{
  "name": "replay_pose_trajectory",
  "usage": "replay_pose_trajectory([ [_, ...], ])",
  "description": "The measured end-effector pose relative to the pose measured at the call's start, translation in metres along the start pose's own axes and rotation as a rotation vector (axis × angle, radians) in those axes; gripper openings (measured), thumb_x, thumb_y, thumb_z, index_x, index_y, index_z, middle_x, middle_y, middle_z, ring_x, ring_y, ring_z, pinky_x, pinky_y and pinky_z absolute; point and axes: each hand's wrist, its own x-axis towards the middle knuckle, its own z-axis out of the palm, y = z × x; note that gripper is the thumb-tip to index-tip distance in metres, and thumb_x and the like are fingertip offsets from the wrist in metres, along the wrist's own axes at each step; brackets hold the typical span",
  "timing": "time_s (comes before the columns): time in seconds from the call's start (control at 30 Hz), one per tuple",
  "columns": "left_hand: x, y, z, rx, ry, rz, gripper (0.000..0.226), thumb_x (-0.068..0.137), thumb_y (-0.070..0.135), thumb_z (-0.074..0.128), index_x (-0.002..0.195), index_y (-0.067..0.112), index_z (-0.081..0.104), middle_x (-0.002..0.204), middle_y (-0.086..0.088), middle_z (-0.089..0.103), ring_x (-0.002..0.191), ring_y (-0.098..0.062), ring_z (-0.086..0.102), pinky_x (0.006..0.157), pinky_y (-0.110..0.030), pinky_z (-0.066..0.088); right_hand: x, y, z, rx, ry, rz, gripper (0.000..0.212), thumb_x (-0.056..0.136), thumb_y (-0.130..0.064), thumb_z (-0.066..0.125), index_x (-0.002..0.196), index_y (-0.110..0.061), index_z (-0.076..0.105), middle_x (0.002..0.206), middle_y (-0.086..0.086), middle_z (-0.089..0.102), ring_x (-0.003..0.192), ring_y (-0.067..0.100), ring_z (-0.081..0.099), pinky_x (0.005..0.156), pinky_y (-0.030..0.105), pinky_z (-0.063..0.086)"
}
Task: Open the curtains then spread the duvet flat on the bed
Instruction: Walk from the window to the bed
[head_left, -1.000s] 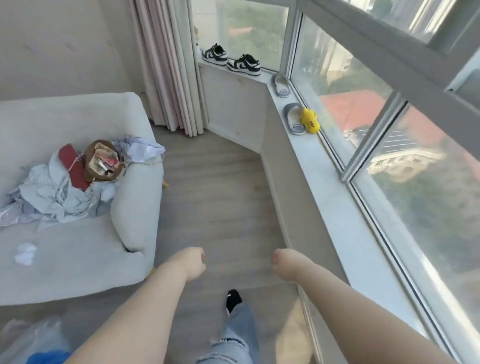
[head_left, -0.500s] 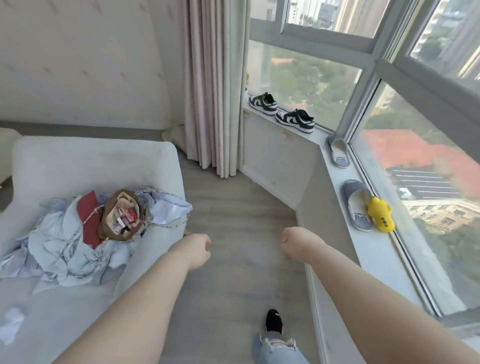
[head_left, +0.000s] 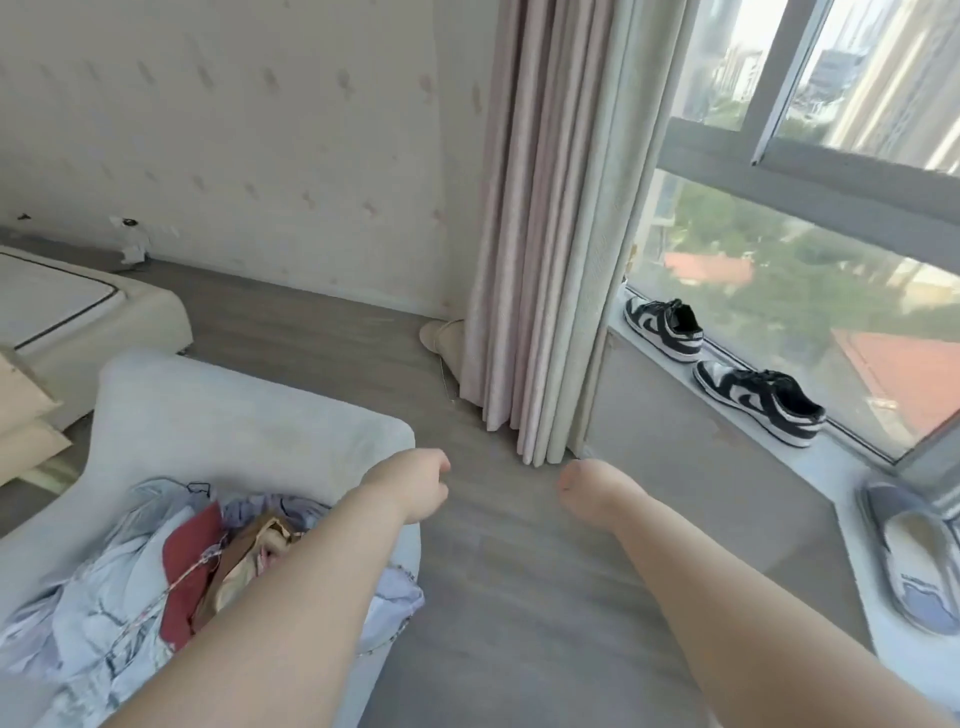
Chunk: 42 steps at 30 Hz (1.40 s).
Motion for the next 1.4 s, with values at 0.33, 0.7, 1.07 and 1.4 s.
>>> replay_pose_trajectory([
  [0.33,0.214,-0.052,-0.099,-0.058,0.065,-0.117,0.043,0.092,0.030,0.052,0.135,0.031,0.052,0.133,0.005,0.057,0.121,-0.019,0.054,0.100,-0.036,0.046,0.213,-0.084,-0.113,-0.142,-0.002,-0.177,0.032,0.094,-0.019,0.044,0.118,-0.018,0.064,0.109,0.005,0.065,0.096,0.026,0.062,0.087,0.039,0.055],
  [0.7,0.425,-0.154,-0.217,-0.073,0.072,-0.296,0.044,0.093,0.032,0.052,0.136,0.026,0.051,0.137,0.001,0.057,0.126,-0.021,0.053,0.106,-0.037,0.042,0.439,-0.191,-0.268,-0.480,0.041,-0.348,0.027,0.099,-0.018,0.039,0.117,-0.018,0.060,0.111,0.002,0.060,0.096,0.025,0.058,0.072,0.030,0.049],
  [1.07,0.530,-0.235,-0.318,-0.047,0.152,-0.600,0.040,0.093,0.025,0.050,0.132,0.018,0.056,0.138,-0.006,0.055,0.126,-0.026,0.051,0.106,-0.038,0.041,0.657,-0.301,-0.350,-0.491,-0.016,-0.660,0.031,0.096,-0.023,0.045,0.120,-0.016,0.063,0.125,0.004,0.060,0.117,0.028,0.057,0.100,0.037,0.048],
  [1.4,0.611,-0.275,-0.392,-0.081,0.140,-0.726,0.043,0.095,0.023,0.049,0.138,0.023,0.051,0.145,-0.002,0.050,0.135,-0.022,0.045,0.110,-0.033,0.036,0.794,-0.405,-0.392,-0.417,-0.167,-0.841,0.020,0.091,-0.015,0.050,0.094,-0.013,0.069,0.100,0.008,0.065,0.098,0.027,0.061,0.082,0.033,0.049],
])
